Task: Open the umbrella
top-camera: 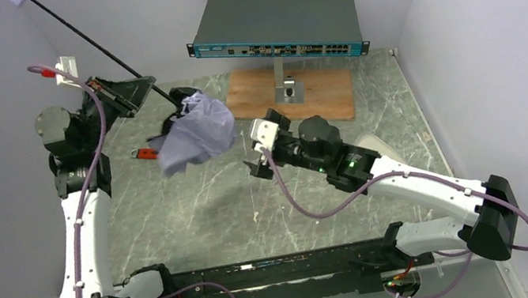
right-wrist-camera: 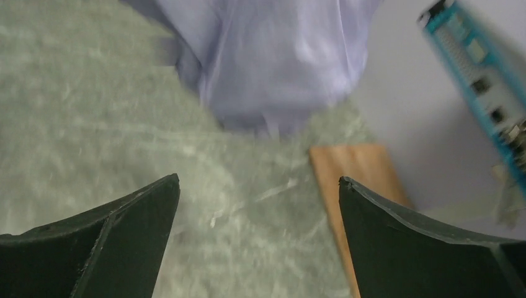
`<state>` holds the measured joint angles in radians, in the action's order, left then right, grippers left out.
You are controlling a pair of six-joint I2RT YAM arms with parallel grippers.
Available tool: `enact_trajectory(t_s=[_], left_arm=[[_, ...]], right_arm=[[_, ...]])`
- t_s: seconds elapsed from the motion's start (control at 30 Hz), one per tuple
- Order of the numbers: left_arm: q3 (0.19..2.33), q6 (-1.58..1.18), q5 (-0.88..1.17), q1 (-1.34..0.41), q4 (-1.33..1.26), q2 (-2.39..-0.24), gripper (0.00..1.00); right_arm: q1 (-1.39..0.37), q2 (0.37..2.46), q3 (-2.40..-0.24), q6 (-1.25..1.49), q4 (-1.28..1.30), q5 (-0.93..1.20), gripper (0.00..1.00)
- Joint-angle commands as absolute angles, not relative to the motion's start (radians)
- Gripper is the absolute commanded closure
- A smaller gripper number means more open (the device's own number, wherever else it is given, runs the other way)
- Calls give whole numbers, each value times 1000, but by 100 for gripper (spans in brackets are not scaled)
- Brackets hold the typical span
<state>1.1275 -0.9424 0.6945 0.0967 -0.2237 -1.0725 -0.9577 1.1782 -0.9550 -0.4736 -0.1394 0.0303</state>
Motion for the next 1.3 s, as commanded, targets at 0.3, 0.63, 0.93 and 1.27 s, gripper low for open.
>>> enact_trajectory(t_s=[0.3, 0.63, 0.93, 1.27], left_arm=[[1165, 99, 673, -427, 238, -931, 100], [1165, 397, 584, -608, 283, -906, 100], [1152, 139, 736, -260, 112, -913, 100], [1147, 146, 591, -566, 173, -912, 100]], right_arm=[[-563, 1078, -1125, -270, 431, 514, 0], [-525, 1052, -1119, -177, 389, 505, 0], [-522, 1028, -1115, -182, 371, 533, 2], [-523, 1060, -1166, -133, 312, 606, 7]])
